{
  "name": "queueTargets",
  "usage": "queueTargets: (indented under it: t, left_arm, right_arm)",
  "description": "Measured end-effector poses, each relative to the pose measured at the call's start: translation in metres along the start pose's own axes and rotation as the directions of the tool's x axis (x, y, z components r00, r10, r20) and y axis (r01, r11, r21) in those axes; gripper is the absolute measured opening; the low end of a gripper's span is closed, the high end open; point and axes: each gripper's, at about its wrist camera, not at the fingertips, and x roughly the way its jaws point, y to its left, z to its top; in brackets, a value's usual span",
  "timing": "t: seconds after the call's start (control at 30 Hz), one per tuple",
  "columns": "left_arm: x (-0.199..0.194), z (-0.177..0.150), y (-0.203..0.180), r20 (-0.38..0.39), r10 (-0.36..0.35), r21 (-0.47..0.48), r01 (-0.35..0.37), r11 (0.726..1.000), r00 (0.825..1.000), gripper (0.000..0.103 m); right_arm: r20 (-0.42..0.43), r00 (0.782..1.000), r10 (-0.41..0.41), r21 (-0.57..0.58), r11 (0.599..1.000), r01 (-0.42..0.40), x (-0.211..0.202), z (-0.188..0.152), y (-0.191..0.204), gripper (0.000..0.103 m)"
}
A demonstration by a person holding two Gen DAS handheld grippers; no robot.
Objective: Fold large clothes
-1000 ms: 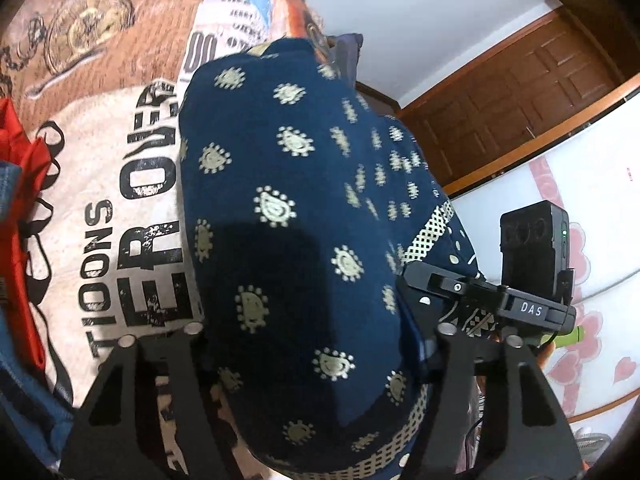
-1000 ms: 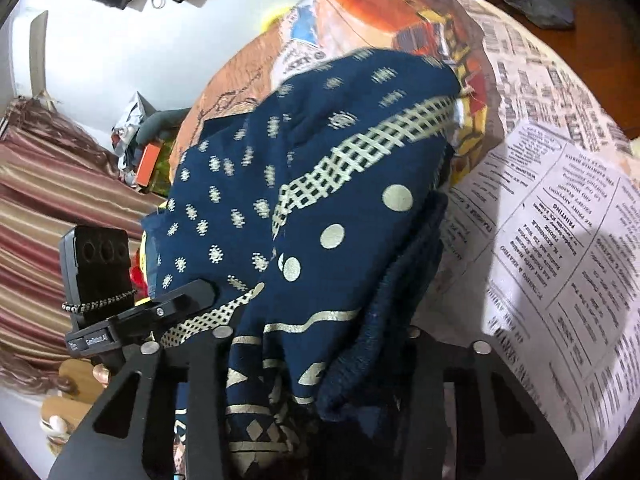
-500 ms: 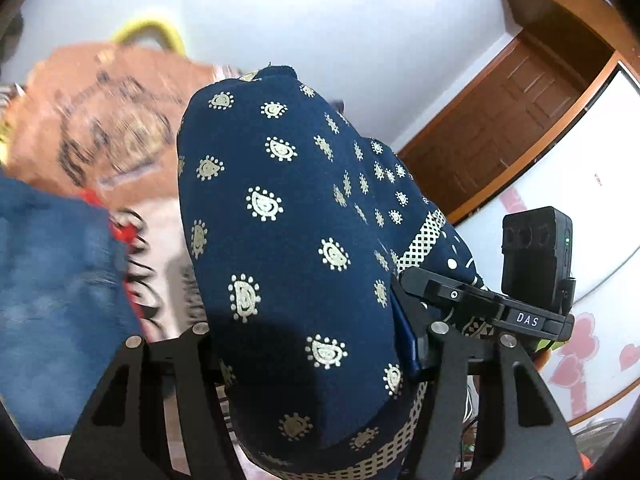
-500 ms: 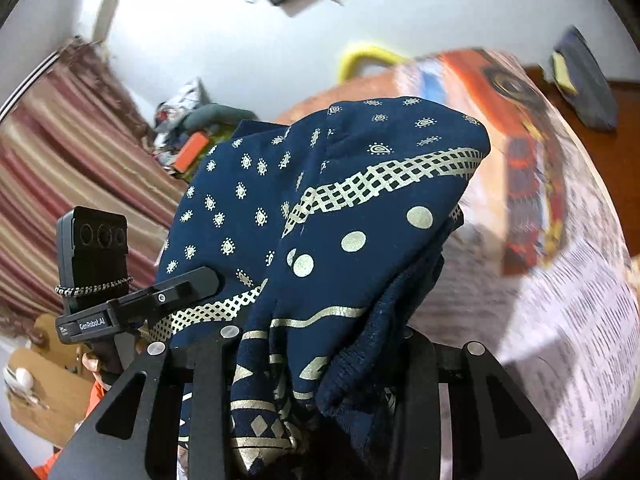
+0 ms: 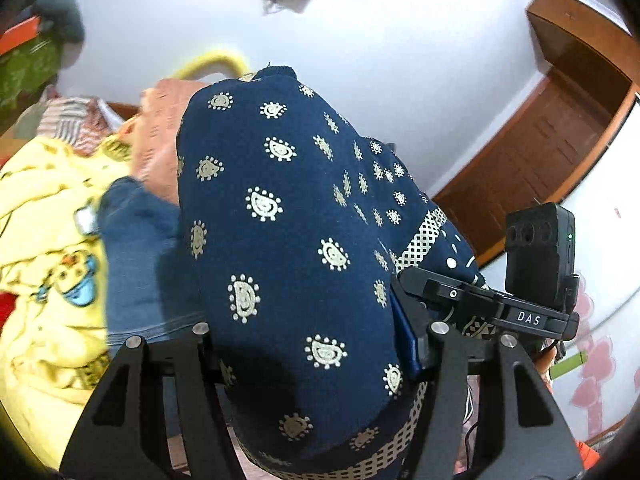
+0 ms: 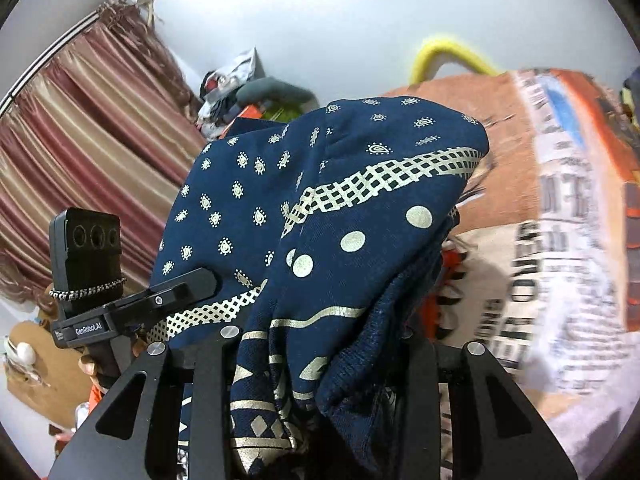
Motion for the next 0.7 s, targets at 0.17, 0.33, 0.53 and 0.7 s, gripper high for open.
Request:
queueTargets:
  t: [0.17, 0.33, 0.53, 0.7]
  left_arm:
    - [0.013, -0.009, 0.058, -0.036, 0.025, -0.083, -0.028, 0.996, 0.999, 0.060]
    - [0.044, -0.025, 0.110, -0.089, 0.032, -0.153, -0.046, 0.987, 0.996, 0.061]
    - [0.066, -0.037, 0.132, -0.095, 0.036, -0.104, -0.046, 0.993, 0.995, 0.072]
    - [0.062, -0.038, 0.126, -0.102, 0.067, -0.077, -0.075, 0.994, 0.993, 0.074]
  right_arm:
    - [-0.074, 0.997, -0.001, 0.010, 1.000, 0.002, 0.058, -0.002, -0.003, 0.033]
    - [-0.163, 0.987, -0.012, 0.055, 0.998, 0.021, 0.116, -0.008, -0.025, 0.033]
    - [-0.225, 0.974, 0.008, 0.107, 0.994, 0.016, 0.143, -0.011, -0.040, 0.036]
    - [-0.231, 0.973, 0.001, 0.114, 0.993, 0.026, 0.131, -0.013, -0.044, 0.049]
